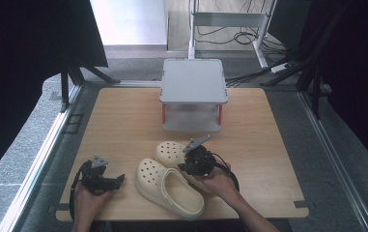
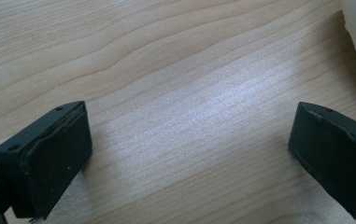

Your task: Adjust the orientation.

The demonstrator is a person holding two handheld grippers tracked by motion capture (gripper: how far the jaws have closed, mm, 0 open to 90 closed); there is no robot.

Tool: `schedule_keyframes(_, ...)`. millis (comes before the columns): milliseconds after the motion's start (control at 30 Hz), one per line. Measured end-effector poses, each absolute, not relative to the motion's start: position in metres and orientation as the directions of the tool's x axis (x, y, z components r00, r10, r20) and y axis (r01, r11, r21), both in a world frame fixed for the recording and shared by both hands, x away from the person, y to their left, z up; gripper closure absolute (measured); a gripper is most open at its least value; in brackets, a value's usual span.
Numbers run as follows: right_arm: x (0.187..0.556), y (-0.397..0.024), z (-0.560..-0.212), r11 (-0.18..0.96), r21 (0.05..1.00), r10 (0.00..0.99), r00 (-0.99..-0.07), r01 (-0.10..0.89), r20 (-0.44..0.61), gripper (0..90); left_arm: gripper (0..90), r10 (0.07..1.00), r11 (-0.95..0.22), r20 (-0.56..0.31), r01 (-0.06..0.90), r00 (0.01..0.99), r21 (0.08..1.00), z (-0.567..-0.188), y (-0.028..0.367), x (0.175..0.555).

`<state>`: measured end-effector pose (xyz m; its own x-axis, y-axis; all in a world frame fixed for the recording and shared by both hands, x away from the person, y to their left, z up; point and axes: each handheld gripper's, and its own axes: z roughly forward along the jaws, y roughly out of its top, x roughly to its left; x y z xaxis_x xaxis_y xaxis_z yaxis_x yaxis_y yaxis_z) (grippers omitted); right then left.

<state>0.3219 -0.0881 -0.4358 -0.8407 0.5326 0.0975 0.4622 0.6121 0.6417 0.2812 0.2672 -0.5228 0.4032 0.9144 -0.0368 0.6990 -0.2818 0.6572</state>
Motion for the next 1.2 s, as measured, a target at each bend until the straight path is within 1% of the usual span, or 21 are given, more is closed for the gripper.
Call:
schedule_keyframes(133, 0.322, -0.085, -0.438, 0.612, 0.632, 0.515, -0.846, 0.476, 0.138, 76.6, 0.0, 0.915, -0.281, -0.036, 0.699, 0.402, 0.658, -0.523, 0.267, 0.281)
schedule_keyframes(200, 0.322, -0.084, -0.439, 0.621, 0.627, 0.513, -0.849, 0.47, 0.128, 75.7, 0.0, 0.914, -0.281, -0.037, 0.699, 0.403, 0.658, -0.523, 0.267, 0.281)
schedule_keyframes(233, 0.324, -0.087, -0.44, 0.624, 0.62, 0.507, -0.85, 0.476, 0.142, 72.4, 0.0, 0.915, -0.282, -0.035, 0.7, 0.402, 0.656, -0.523, 0.267, 0.281)
schedule_keyframes(267, 0.325, -0.09, -0.44, 0.614, 0.629, 0.498, -0.852, 0.477, 0.16, 70.3, 0.0, 0.915, -0.282, -0.036, 0.699, 0.402, 0.657, -0.523, 0.267, 0.281)
schedule_keyframes(300, 0.326, -0.093, -0.439, 0.604, 0.64, 0.498, -0.852, 0.476, 0.164, 66.2, 0.0, 0.915, -0.281, -0.036, 0.699, 0.402, 0.657, -0.523, 0.267, 0.281)
schedule_keyframes(333, 0.326, -0.093, -0.439, 0.604, 0.64, 0.498, -0.852, 0.476, 0.164, 66.2, 0.0, 0.915, -0.281, -0.036, 0.699, 0.402, 0.657, -0.523, 0.267, 0.281)
schedule_keyframes(367, 0.326, -0.099, -0.433, 0.601, 0.653, 0.492, -0.857, 0.46, 0.151, 56.1, 0.0, 0.915, -0.28, -0.038, 0.699, 0.402, 0.658, -0.523, 0.267, 0.281)
schedule_keyframes(500, 0.323, -0.11, -0.423, 0.59, 0.682, 0.469, -0.871, 0.432, 0.146, 42.6, 0.0, 0.913, -0.284, -0.037, 0.699, 0.405, 0.656, -0.523, 0.267, 0.281)
schedule_keyframes(533, 0.323, -0.11, -0.423, 0.59, 0.682, 0.469, -0.871, 0.432, 0.146, 42.6, 0.0, 0.913, -0.284, -0.037, 0.699, 0.405, 0.656, -0.523, 0.267, 0.281)
schedule_keyframes(567, 0.32, -0.114, -0.42, 0.589, 0.685, 0.445, -0.88, 0.428, 0.166, 36.7, 0.0, 0.913, -0.286, -0.035, 0.701, 0.406, 0.654, -0.522, 0.267, 0.281)
schedule_keyframes(633, 0.317, -0.117, -0.421, 0.584, 0.687, 0.429, -0.883, 0.432, 0.191, 31.6, 0.0, 0.914, -0.286, -0.034, 0.7, 0.405, 0.655, -0.523, 0.267, 0.281)
schedule_keyframes(700, 0.315, -0.116, -0.424, 0.593, 0.676, 0.435, -0.88, 0.438, 0.189, 27.3, 0.0, 0.912, -0.289, -0.034, 0.7, 0.408, 0.653, -0.522, 0.268, 0.281)
schedule_keyframes(800, 0.313, -0.11, -0.431, 0.609, 0.661, 0.428, -0.883, 0.438, 0.191, 23.1, 0.0, 0.913, -0.287, -0.033, 0.699, 0.406, 0.655, -0.523, 0.267, 0.281)
schedule_keyframes(900, 0.313, -0.102, -0.437, 0.622, 0.654, 0.428, -0.886, 0.431, 0.177, 22.6, 0.0, 0.912, -0.29, -0.032, 0.699, 0.408, 0.653, -0.523, 0.268, 0.281)
schedule_keyframes(1000, 0.313, -0.094, -0.44, 0.629, 0.655, 0.426, -0.89, 0.419, 0.161, 22.7, 0.0, 0.913, -0.285, -0.035, 0.699, 0.406, 0.656, -0.523, 0.267, 0.281)
schedule_keyframes(1200, 0.317, -0.08, -0.449, 0.662, 0.639, 0.429, -0.897, 0.392, 0.106, 26.2, 0.0, 0.914, -0.285, -0.034, 0.699, 0.405, 0.655, -0.523, 0.267, 0.281)
